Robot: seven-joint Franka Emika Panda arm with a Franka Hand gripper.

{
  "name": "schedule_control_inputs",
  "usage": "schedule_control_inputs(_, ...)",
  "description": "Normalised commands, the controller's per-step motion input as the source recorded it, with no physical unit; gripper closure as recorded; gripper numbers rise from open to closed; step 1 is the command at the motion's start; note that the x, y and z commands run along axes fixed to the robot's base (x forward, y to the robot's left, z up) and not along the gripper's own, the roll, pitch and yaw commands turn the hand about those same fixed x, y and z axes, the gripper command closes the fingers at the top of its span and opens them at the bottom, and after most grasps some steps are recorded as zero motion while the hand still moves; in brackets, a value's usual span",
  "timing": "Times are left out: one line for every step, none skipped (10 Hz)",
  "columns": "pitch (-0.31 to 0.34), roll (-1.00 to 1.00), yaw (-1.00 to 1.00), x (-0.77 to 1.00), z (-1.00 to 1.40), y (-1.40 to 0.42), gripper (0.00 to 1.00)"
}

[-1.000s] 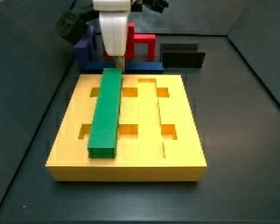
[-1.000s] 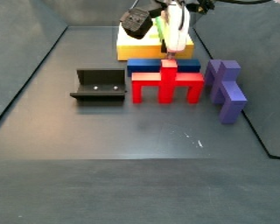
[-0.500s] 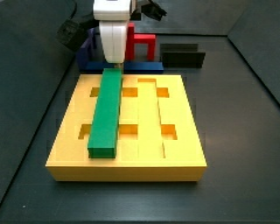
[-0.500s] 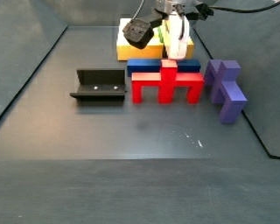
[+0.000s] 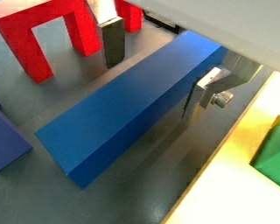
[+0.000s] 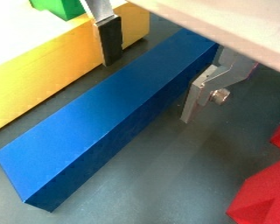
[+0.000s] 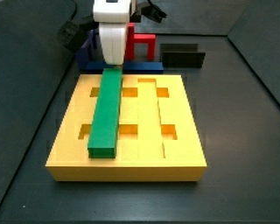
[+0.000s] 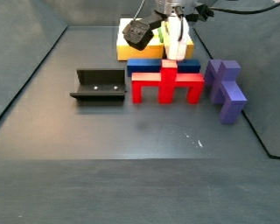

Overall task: Pick up the blue object. Move up. Move to above the board. Insert the blue object.
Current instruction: Pick up the blue object.

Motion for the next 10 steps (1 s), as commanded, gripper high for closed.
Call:
schedule_control_inputs(0.029, 0.01, -0.04, 0.01, -0.03, 0.00, 0.00)
schedule_control_inputs(0.036, 0.01, -0.03, 0.01, 0.00, 0.00, 0.00)
schedule_control_inputs(0.000, 0.00, 0.00, 0.00, 0.00, 0.00, 0.00)
schedule_control_inputs(0.000, 0.00, 0.00, 0.00, 0.00, 0.00, 1.00)
schedule_control_inputs(0.000, 0.00, 0.00, 0.00, 0.00, 0.00, 1.00)
schedule_control_inputs(0.000, 0.00, 0.00, 0.00, 0.00, 0.00, 1.00)
schedule_control_inputs(0.000, 0.00, 0.00, 0.00, 0.00, 0.00, 1.00)
schedule_control_inputs(0.000, 0.00, 0.00, 0.00, 0.00, 0.00, 1.00)
schedule_control_inputs(0.000, 0.00, 0.00, 0.00, 0.00, 0.00, 1.00)
schedule_control_inputs(0.000, 0.00, 0.00, 0.00, 0.00, 0.00, 1.00)
